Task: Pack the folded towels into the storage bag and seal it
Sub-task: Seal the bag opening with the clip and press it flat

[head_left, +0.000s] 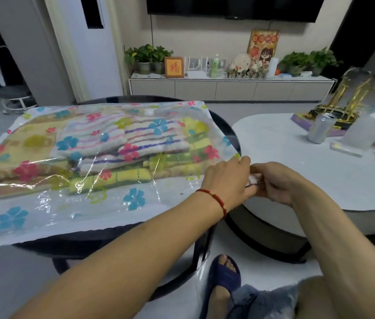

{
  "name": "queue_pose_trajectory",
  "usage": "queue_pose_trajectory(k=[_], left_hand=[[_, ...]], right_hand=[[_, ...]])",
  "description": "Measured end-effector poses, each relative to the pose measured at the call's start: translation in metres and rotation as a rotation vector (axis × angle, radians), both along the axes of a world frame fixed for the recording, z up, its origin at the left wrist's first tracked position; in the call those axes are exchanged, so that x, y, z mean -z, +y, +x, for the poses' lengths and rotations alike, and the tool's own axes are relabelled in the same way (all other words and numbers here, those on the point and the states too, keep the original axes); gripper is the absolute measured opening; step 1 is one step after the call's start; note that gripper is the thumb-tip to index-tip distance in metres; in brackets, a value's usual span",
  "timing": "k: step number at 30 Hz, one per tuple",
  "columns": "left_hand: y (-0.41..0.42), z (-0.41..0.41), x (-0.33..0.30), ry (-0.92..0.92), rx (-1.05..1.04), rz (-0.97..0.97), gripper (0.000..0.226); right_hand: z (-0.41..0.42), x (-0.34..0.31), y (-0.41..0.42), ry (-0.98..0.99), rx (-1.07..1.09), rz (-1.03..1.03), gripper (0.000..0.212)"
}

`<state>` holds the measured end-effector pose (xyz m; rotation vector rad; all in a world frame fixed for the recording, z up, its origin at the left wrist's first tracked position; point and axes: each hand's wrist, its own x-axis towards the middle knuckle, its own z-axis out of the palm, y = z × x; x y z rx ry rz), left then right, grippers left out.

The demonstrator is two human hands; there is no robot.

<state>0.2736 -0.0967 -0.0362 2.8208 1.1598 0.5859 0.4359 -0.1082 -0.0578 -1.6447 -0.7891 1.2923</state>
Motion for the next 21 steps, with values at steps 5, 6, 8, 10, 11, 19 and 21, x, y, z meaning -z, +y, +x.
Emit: queue_pose_trajectory(k=[5, 6, 8, 10, 11, 19, 21], left_hand=[[0.002, 0.004, 0.024, -0.203, 0.064, 0.137, 0.027], [0.001, 0.003, 0.027, -0.231, 0.070, 0.154, 0.024], [0.001, 0.004, 0.031, -0.250, 0.074, 0.184, 0.021], [-0.001, 0.007, 0.033, -0.241, 0.084, 0.228, 0.019], [-0.001, 0.009, 0.032, -0.232, 0.089, 0.250, 0.019], [-0.010, 0.008, 0.030, -0.178, 0.053, 0.196, 0.016], [-0.012, -0.001, 0.030, -0.109, 0.020, 0.228, 0.018]], right_hand=[[-0.002, -0.006, -0.004, -0.035, -0.019, -0.020, 0.014], [-0.004, -0.007, -0.005, -0.090, -0.033, -0.029, 0.016], [-0.007, -0.010, -0.009, -0.220, -0.063, -0.042, 0.022], [-0.011, -0.012, -0.012, -0.316, -0.070, -0.037, 0.020], [-0.011, -0.012, -0.013, -0.357, -0.061, -0.027, 0.020], [-0.015, -0.011, -0.014, -0.514, 0.011, -0.008, 0.017], [-0.016, -0.008, -0.014, -0.519, 0.006, -0.005, 0.023]])
